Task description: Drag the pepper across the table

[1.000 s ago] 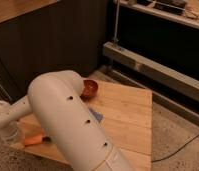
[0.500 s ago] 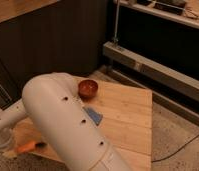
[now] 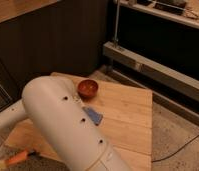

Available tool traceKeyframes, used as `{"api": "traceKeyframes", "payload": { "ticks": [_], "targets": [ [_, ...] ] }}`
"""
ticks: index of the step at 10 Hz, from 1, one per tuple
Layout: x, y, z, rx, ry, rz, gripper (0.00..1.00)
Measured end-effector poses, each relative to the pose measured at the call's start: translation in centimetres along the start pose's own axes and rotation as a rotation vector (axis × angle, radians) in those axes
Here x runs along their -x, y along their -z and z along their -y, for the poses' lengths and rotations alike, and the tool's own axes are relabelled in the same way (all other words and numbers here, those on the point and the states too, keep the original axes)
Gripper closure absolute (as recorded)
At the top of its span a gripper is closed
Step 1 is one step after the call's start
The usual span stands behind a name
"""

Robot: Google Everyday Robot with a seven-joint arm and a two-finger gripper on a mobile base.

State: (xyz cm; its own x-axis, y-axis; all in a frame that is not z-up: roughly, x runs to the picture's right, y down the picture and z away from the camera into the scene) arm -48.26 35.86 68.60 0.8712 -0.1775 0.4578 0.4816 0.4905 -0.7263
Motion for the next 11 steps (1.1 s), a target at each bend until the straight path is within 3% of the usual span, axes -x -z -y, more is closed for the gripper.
{"api": "traceKeyframes", "payload": {
  "ticks": [4, 6, 8, 11],
  "targets": [
    [1.6, 0.1, -2.5, 0.177, 0.085, 0.101, 0.22],
    [1.5, 0.0, -2.3, 0.202, 0.103, 0.102, 0.2],
    [1.0, -0.1, -1.1, 0.185, 0.105, 0.092, 0.2],
    [0.0, 1.5, 2.4, 0.066, 0.046, 0.104, 0.2]
  ]
}}
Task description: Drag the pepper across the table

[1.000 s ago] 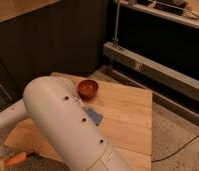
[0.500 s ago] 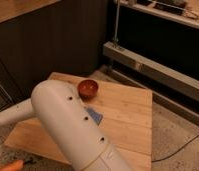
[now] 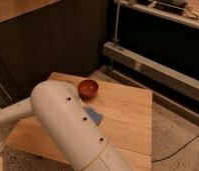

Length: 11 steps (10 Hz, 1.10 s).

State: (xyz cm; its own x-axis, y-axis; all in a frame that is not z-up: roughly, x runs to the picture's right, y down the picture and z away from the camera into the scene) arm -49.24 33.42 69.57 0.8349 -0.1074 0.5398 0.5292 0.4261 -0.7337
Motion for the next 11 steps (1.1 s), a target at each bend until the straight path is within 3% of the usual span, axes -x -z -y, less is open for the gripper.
{"api": "traceKeyframes", "payload": {
  "ticks": [2, 5, 9, 11],
  "targets": [
    [-1.3, 3.3, 2.3, -0.105, -0.066, 0.034, 0.2],
    [-5.3, 8.7, 4.8, -0.248, -0.182, 0.059, 0.2],
    [-9.9, 12.7, 5.4, -0.371, -0.27, 0.039, 0.2],
    [-10.9, 13.9, 5.0, -0.412, -0.289, 0.034, 0.2]
  ]
}}
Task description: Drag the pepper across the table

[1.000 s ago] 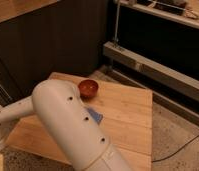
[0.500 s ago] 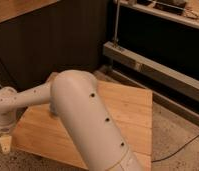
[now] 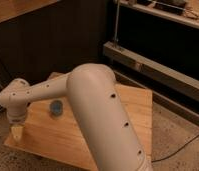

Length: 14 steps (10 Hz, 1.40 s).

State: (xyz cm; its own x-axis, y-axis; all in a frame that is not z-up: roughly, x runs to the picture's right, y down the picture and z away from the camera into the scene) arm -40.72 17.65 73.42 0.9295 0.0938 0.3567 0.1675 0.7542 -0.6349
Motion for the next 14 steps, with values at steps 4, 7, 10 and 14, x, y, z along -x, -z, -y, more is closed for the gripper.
{"api": "traceKeyframes", "payload": {
  "ticks": [4, 7, 10, 14],
  "targets": [
    [-2.0, 2.9, 1.0, -0.094, -0.036, 0.0, 0.2],
    [-3.5, 5.0, 1.5, -0.16, -0.061, 0.001, 0.2],
    [-5.3, 7.3, 1.9, -0.229, -0.086, 0.004, 0.2],
    [-5.4, 7.4, 1.9, -0.233, -0.087, 0.004, 0.2]
  ]
}}
